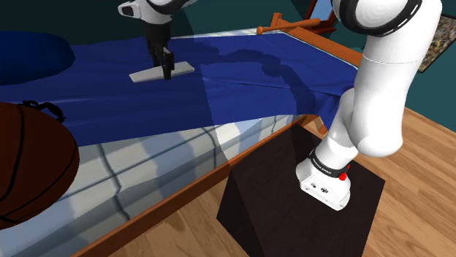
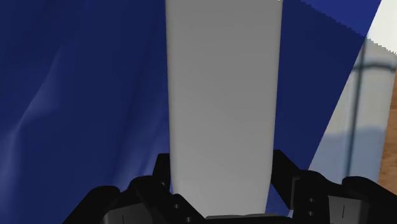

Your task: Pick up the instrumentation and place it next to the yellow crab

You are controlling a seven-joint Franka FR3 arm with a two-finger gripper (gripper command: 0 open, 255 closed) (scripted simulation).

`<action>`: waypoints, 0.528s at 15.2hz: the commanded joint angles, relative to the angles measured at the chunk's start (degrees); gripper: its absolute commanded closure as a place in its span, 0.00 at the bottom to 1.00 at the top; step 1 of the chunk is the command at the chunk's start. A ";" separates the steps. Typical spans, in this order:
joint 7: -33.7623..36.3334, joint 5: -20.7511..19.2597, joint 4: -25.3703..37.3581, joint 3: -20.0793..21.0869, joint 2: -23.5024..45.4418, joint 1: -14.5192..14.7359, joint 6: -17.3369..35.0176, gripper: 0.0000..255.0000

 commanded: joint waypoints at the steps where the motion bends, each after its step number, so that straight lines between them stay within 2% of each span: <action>1: 2.35 -0.17 3.08 0.73 1.85 1.49 -1.21 1.00; 8: 9.35 -0.79 18.97 2.69 12.06 6.45 -6.95 1.00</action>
